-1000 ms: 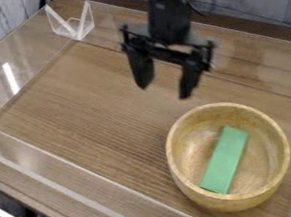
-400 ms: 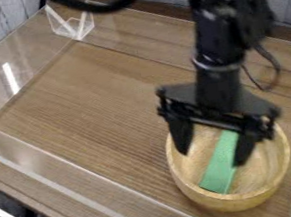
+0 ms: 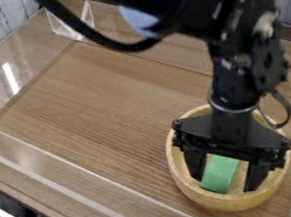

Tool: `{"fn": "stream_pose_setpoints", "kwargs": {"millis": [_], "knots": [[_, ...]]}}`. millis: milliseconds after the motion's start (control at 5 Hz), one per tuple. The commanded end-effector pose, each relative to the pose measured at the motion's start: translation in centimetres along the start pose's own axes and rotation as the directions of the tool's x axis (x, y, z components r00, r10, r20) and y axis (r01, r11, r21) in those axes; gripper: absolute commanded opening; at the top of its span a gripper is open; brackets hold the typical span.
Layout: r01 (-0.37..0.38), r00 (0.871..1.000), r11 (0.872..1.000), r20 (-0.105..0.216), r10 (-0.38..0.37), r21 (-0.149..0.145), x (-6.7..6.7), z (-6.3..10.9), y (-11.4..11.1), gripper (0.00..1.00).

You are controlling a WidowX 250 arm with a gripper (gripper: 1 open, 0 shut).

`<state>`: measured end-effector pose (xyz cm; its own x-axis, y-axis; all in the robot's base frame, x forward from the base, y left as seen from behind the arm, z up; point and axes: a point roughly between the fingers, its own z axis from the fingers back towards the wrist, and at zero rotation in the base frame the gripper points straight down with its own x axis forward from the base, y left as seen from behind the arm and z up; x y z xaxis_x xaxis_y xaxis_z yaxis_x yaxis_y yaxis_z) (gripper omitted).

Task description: Move green object from inside the wooden bowl to the table next to it

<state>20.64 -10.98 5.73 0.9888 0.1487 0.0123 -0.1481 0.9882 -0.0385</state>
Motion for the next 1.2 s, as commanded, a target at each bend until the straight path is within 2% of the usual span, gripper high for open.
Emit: {"fn": "stream_pose_setpoints", "kwargs": {"millis": [0, 400, 600, 800, 1000], "knots": [[0.023, 0.999, 1.000, 0.026, -0.023, -0.014, 0.8, -0.4, -0.2, 1.00], [0.130, 0.991, 0.991, 0.023, -0.130, -0.005, 0.1, -1.1, -0.3, 1.00], [0.168, 0.986, 0.986, 0.020, -0.168, 0.000, -0.2, -2.2, 0.2, 1.00], [0.198, 0.980, 0.980, 0.029, -0.198, 0.011, -0.1, -2.6, 0.8, 1.00], [0.168, 0.985, 0.985, 0.036, -0.169, 0.037, 0.9, -0.7, 0.7, 1.00]]}}
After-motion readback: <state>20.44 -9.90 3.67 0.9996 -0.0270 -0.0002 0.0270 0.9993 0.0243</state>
